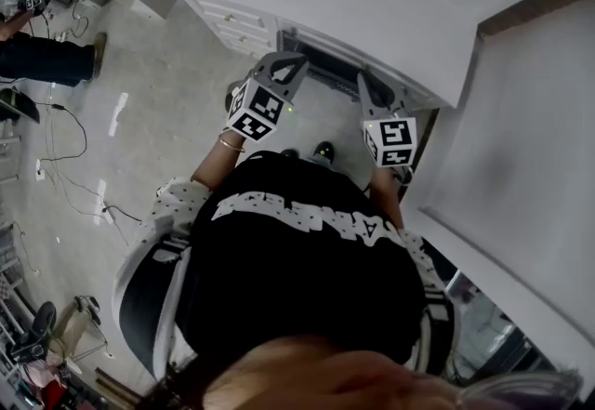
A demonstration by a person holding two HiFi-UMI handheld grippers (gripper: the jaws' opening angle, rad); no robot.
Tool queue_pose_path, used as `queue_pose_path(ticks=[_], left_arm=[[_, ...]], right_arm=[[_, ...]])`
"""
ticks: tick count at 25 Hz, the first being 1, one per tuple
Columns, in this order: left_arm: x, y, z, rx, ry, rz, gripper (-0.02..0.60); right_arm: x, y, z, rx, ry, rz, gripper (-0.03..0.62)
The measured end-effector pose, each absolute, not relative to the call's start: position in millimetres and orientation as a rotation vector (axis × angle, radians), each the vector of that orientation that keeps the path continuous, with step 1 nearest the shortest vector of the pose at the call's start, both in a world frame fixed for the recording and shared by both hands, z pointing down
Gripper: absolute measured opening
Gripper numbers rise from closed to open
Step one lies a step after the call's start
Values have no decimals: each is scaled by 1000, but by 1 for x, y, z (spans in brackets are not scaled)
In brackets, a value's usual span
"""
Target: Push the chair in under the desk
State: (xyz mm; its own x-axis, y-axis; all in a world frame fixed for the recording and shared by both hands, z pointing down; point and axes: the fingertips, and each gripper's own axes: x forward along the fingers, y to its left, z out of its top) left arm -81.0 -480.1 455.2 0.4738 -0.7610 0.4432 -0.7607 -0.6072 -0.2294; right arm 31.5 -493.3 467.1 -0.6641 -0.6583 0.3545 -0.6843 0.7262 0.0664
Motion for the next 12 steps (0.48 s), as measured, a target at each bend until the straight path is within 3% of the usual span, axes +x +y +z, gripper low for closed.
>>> queue_pose_path(ticks=[12], left_arm=[[-91,-466,421,-2685,1446,-711,34]], right_arm=[[5,-483,431,962,-2709,136,32]])
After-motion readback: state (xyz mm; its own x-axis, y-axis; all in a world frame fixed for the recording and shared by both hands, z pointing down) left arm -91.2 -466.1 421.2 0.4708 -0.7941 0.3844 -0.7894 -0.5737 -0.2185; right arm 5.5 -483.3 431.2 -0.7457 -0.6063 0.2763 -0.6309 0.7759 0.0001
